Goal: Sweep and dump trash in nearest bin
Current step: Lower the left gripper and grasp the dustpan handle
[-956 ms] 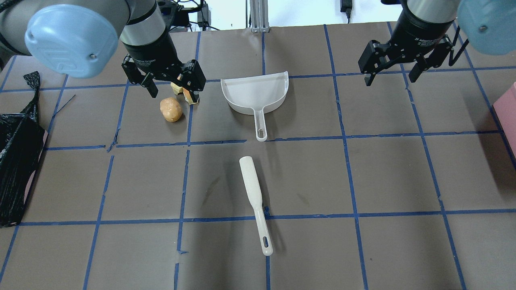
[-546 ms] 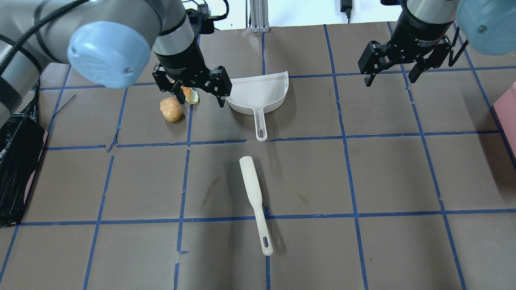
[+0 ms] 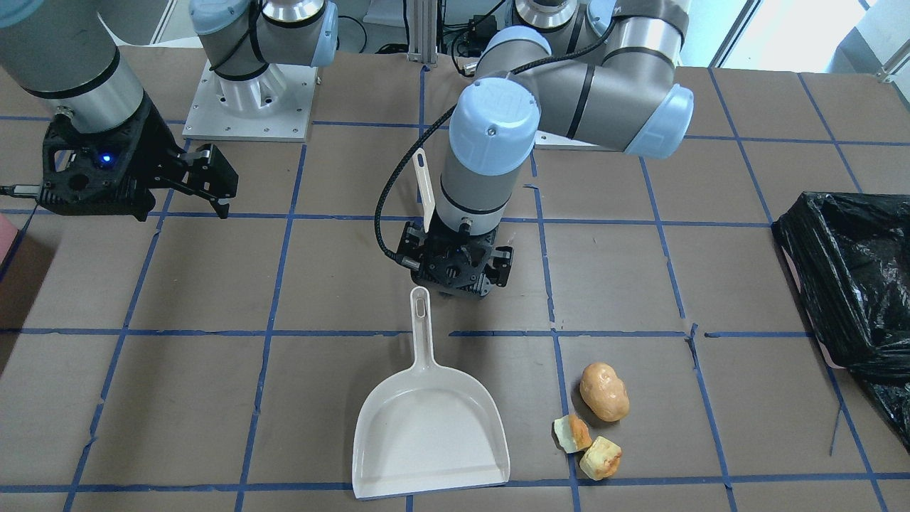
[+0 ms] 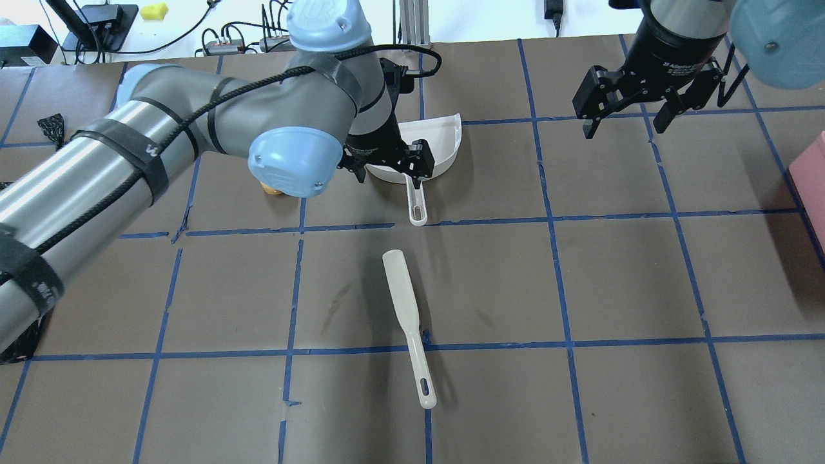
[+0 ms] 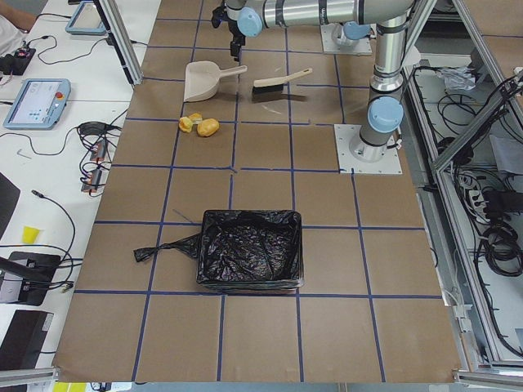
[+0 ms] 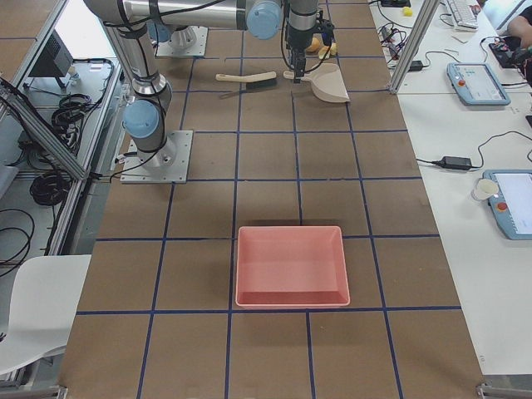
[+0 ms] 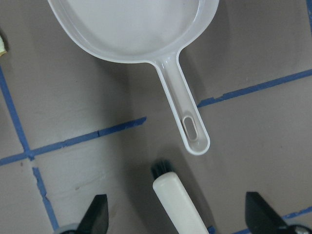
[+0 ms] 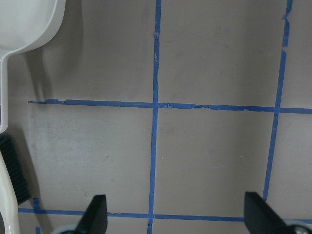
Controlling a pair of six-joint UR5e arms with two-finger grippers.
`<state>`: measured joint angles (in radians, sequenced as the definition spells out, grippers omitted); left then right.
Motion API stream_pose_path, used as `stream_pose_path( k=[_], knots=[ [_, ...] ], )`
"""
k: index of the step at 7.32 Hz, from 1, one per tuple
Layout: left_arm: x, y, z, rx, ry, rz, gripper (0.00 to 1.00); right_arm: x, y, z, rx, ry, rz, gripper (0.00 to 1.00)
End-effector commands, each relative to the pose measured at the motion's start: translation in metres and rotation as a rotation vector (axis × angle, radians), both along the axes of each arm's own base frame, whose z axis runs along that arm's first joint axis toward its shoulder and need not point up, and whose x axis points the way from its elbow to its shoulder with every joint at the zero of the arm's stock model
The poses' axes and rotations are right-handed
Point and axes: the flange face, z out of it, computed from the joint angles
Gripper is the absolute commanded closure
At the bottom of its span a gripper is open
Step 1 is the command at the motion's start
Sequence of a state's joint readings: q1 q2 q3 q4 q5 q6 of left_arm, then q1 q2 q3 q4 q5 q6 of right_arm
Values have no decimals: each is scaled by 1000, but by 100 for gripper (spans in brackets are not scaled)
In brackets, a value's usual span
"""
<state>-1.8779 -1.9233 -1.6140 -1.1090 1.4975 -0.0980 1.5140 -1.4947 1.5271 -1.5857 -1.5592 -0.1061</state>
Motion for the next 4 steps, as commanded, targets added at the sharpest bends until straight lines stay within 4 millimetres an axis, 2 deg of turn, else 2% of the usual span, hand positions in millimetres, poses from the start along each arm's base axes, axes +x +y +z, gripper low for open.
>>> stream_pose_path(
  k=[1,2,4],
  knots=[
    [-18,-4,-48,-24,4,91,1,0,0,-1,1,1,0,0],
    [-33,4,-53,-28,6,95,1,0,1,1,-2,0,-2,0],
    [-39,4,-77,-13,4,116,3,0,2,-2,4,1,0,0]
  ],
)
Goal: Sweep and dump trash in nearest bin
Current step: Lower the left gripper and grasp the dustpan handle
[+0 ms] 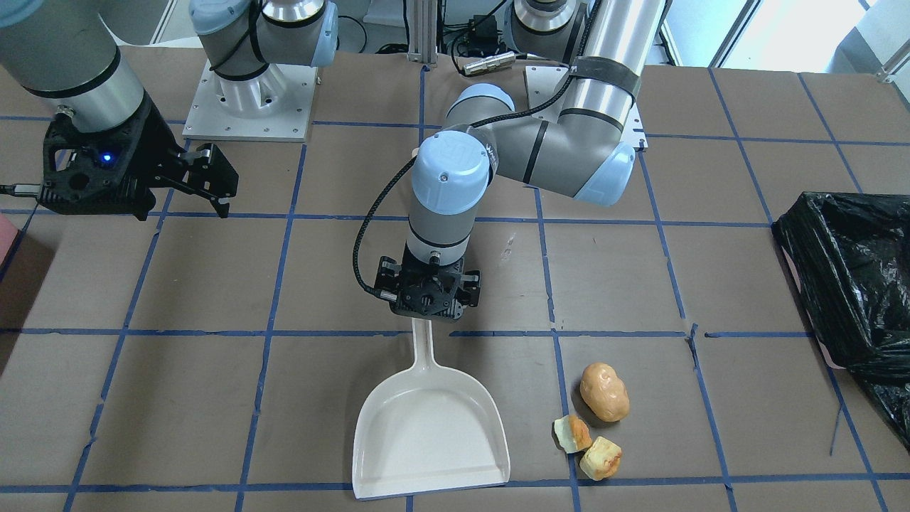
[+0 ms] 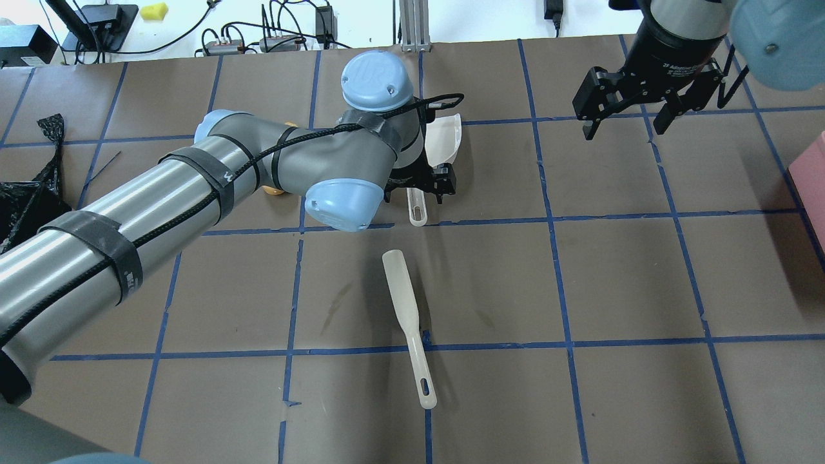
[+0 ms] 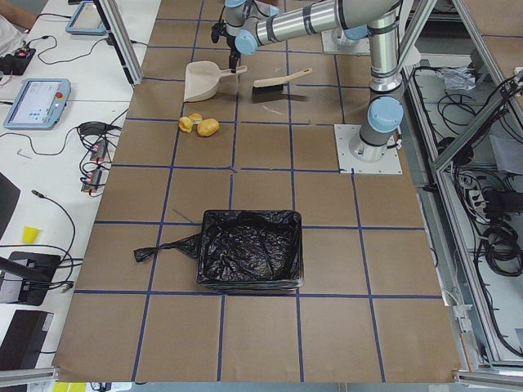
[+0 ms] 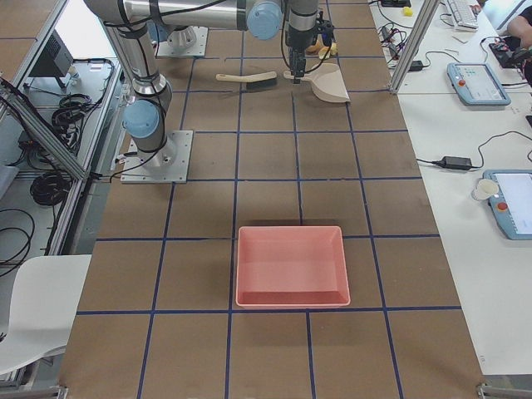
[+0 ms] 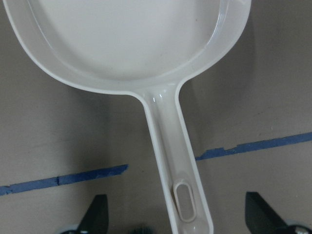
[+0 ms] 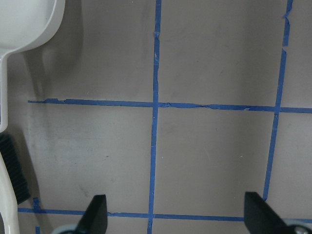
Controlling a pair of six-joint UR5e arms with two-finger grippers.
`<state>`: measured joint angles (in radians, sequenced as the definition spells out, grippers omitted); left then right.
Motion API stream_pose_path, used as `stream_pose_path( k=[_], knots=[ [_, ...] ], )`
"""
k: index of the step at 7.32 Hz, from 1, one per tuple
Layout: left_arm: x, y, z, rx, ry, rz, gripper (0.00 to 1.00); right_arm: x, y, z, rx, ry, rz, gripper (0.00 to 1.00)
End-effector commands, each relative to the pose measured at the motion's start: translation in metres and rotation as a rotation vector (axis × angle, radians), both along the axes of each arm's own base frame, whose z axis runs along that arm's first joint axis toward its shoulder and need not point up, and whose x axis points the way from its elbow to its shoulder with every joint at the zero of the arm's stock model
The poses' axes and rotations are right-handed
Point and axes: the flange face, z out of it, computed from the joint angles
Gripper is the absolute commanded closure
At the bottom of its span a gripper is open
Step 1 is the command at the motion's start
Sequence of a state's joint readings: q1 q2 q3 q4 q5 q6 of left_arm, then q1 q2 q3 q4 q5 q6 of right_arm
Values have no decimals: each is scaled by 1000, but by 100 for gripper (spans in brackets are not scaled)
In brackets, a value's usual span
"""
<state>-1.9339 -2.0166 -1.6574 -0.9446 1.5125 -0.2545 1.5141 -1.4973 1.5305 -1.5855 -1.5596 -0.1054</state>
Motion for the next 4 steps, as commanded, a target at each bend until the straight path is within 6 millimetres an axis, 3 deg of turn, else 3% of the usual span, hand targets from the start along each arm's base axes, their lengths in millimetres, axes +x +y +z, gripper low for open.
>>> stream_pose_path(
  k=[1,2,3,4],
  knots=[
    [-7,-2,-25,-3,3,23,10,0,0,-2,3,0,2,0],
    [-6,-2,-22,-9,-13,11,42,0,1,-2,4,0,2,1],
    [-4,0,-13,-12,-16,12,65,0,1,-1,3,-1,2,4],
    [-3,2,-16,5,-25,11,75,0,1,-2,3,0,5,24]
  ],
)
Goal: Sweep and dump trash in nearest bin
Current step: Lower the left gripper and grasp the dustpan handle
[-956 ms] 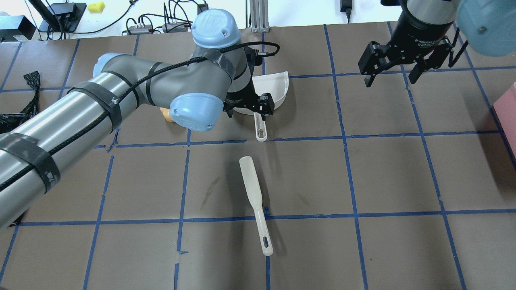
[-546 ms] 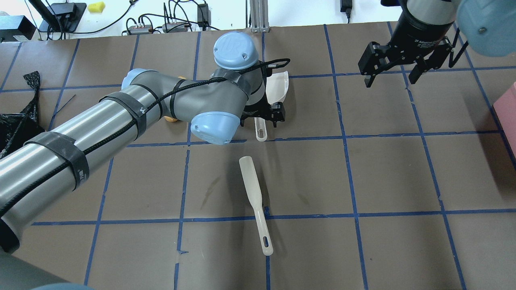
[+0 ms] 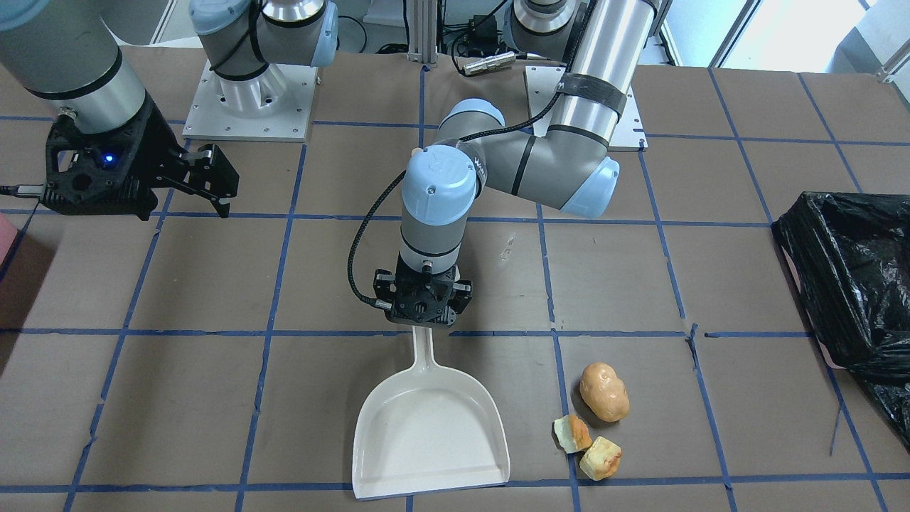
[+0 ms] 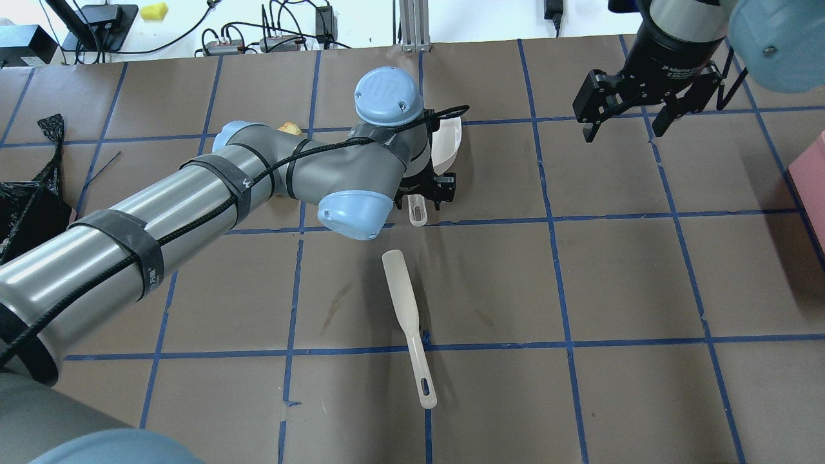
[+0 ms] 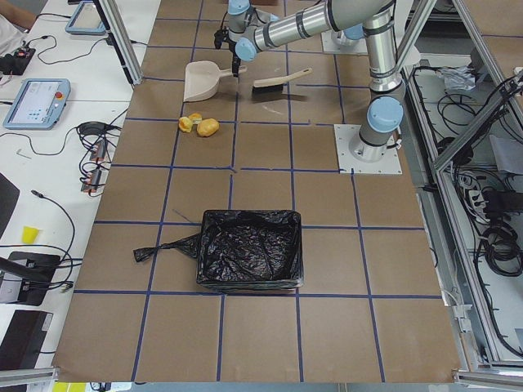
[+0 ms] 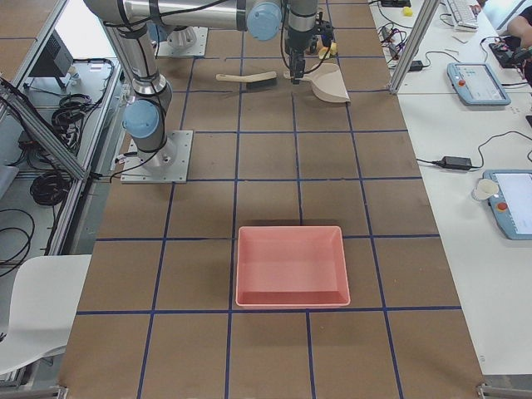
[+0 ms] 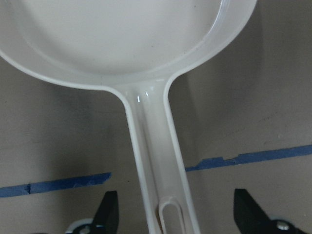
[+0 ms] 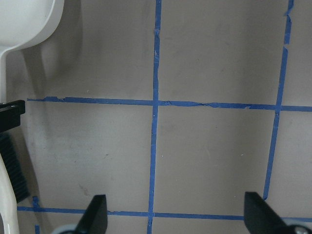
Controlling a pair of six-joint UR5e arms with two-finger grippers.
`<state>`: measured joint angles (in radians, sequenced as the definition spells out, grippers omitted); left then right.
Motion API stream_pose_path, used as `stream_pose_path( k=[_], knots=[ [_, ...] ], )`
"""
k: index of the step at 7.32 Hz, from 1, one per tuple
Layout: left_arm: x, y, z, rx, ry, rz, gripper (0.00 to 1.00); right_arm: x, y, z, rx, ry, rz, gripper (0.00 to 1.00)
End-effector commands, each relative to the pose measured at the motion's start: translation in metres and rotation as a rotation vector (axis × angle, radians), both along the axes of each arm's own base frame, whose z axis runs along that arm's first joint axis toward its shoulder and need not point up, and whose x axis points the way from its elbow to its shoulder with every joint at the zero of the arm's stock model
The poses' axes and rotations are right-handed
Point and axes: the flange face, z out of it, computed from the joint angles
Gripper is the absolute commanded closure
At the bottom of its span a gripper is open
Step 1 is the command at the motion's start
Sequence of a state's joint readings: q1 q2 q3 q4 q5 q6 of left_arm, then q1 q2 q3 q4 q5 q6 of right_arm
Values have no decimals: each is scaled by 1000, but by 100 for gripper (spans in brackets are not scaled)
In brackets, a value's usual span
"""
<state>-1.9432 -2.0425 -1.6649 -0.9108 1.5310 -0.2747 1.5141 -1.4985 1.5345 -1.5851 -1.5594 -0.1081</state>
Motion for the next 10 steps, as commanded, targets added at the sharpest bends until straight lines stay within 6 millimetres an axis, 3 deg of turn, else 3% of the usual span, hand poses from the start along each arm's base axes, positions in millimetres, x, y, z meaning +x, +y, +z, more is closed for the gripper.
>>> stream_pose_path(
  k=[1,2,3,4,5,6,7,10],
  knots=[
    [1,2,1,10,-9,-2,79,0,1,-2,14,0,-4,0],
    [1,2,-1,11,-8,-2,79,0,1,-2,12,-3,-2,10],
    [1,-1,11,-6,0,-2,81,0,1,-2,14,0,-7,7],
    [4,-6,25,-15,4,-20,84,0,1,-2,14,-3,-5,22],
    [6,-4,30,-10,-5,-49,86,0,2,-5,21,0,-13,9],
    [8,-5,35,-12,-5,-49,88,0,1,-3,12,0,-13,16],
    [14,-5,39,-6,-6,-39,89,0,1,-5,14,0,-15,5],
    [18,-8,45,-19,-10,-82,93,0,1,-4,12,0,-15,0]
  ],
)
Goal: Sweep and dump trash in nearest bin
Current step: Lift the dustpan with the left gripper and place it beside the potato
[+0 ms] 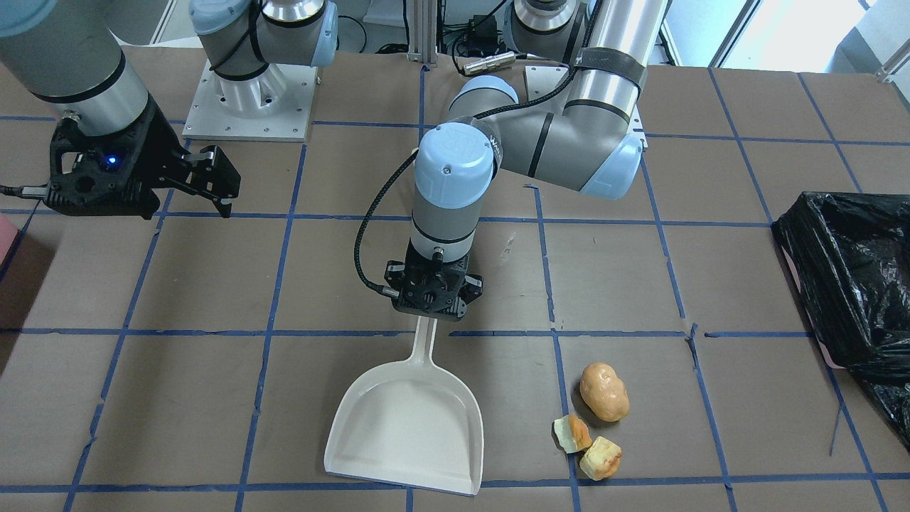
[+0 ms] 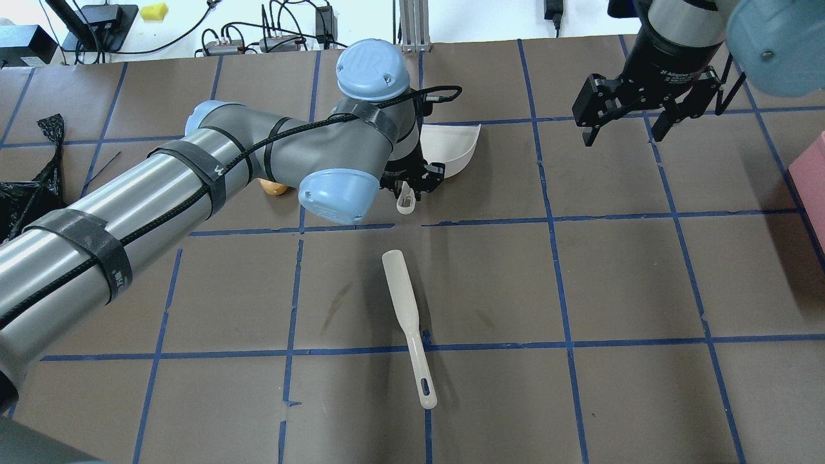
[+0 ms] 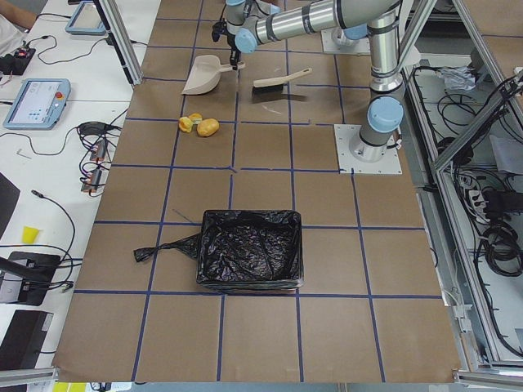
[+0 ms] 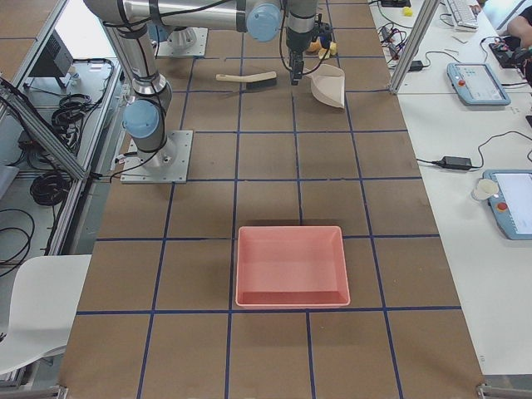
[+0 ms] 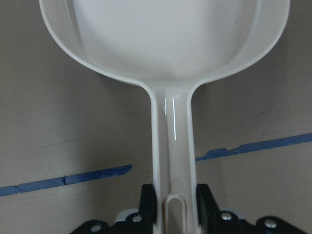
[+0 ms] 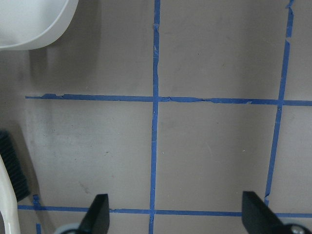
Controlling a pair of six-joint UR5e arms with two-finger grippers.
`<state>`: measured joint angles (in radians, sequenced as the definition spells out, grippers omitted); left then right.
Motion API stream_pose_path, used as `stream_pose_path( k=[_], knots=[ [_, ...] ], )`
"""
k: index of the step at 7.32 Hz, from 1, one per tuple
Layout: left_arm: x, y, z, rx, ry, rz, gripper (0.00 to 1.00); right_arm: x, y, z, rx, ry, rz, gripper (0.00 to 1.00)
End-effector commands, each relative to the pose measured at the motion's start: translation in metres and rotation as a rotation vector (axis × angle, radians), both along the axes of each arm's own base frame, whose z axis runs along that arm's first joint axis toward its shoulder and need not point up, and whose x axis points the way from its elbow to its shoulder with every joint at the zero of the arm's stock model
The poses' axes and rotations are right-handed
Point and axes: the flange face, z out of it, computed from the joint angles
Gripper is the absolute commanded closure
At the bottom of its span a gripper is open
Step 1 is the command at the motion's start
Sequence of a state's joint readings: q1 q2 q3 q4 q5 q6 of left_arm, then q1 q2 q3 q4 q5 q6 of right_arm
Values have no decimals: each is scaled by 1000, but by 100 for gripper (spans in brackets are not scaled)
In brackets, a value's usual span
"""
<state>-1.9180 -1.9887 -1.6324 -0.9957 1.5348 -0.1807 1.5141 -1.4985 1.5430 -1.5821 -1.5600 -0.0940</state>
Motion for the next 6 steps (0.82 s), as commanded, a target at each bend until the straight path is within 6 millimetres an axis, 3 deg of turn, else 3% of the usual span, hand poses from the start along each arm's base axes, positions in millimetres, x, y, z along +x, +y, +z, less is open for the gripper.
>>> stream_pose_path(
  k=[1,2,3,4,6],
  knots=[
    [3,-5,14,-28,3,-34,93,0,1,-1,7,3,-2,0],
    [5,-6,29,-54,7,-67,93,0,-1,-2,2,0,0,0],
    [20,-10,39,-54,3,-72,93,0,-1,0,-3,-3,-1,0],
    [32,-10,45,-51,2,-72,93,1,-1,0,-4,-4,1,0],
    [34,-11,48,-54,0,-76,93,0,0,0,-4,-3,3,0]
  ],
)
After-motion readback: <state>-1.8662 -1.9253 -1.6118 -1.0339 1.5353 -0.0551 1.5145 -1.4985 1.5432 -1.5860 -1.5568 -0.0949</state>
